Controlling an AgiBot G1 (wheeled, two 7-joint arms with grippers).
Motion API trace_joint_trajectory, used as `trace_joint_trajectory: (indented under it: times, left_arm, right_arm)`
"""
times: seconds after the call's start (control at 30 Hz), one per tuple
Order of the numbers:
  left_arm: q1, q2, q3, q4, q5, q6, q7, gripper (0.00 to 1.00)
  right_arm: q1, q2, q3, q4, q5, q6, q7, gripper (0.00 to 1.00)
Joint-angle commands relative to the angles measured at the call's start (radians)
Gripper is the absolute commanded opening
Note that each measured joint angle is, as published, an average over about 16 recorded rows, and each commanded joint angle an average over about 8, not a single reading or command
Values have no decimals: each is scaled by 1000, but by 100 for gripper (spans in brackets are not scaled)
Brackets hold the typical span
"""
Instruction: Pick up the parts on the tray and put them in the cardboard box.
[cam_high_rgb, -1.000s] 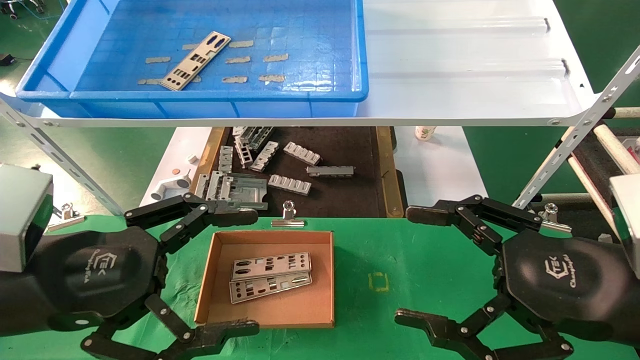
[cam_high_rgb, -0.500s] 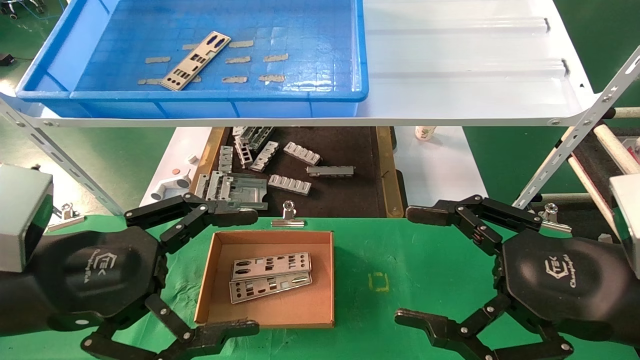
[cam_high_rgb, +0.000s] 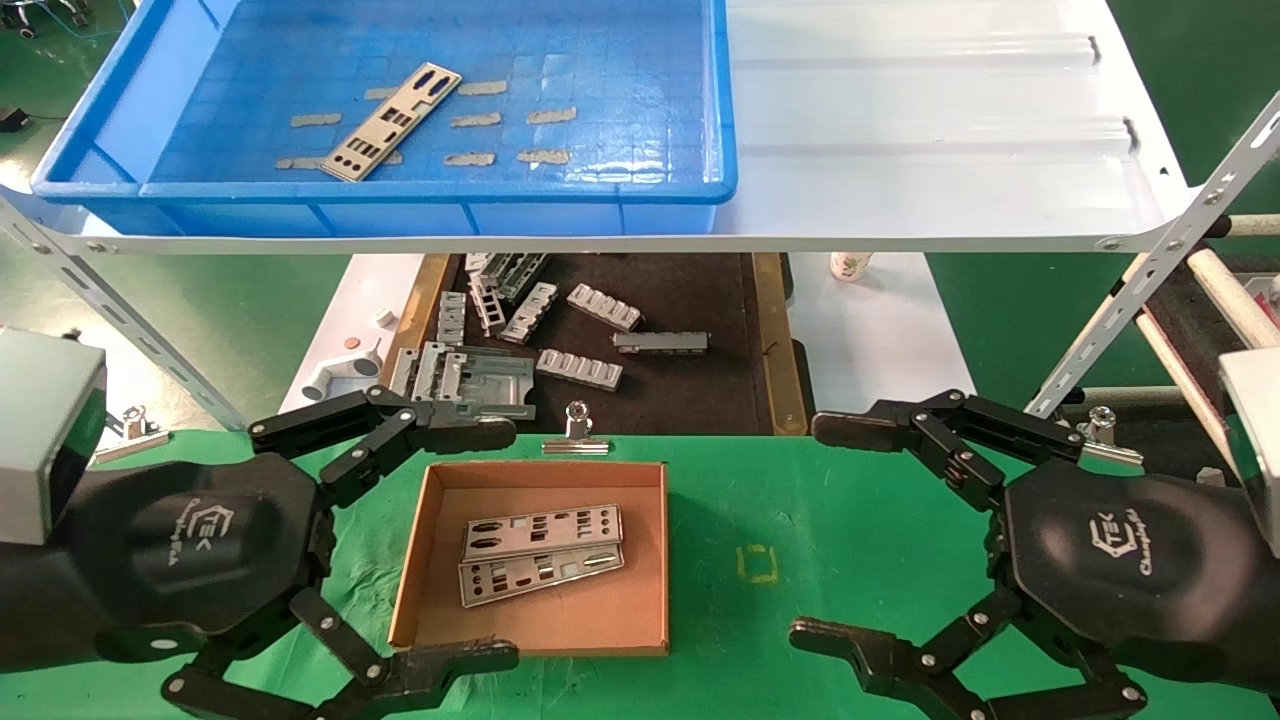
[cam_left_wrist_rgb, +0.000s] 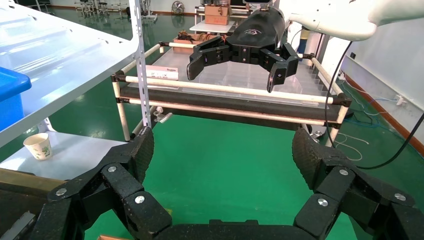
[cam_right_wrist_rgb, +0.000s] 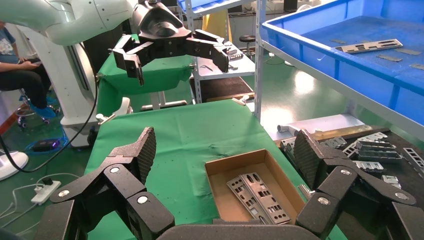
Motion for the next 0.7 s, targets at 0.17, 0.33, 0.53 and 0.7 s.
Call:
trace_joint_trajectory:
  times: [0.17, 0.33, 0.53, 0.7]
  left_arm:
    - [0, 0, 0, 0, 0, 0, 0, 100]
    - [0, 0, 0, 0, 0, 0, 0, 100]
    - [0, 0, 0, 0, 0, 0, 0, 100]
    - [0, 0, 0, 0, 0, 0, 0, 100]
  right_arm:
    - [0, 0, 0, 0, 0, 0, 0, 100]
    - [0, 0, 0, 0, 0, 0, 0, 100]
    - [0, 0, 0, 0, 0, 0, 0, 100]
    - [0, 0, 0, 0, 0, 0, 0, 100]
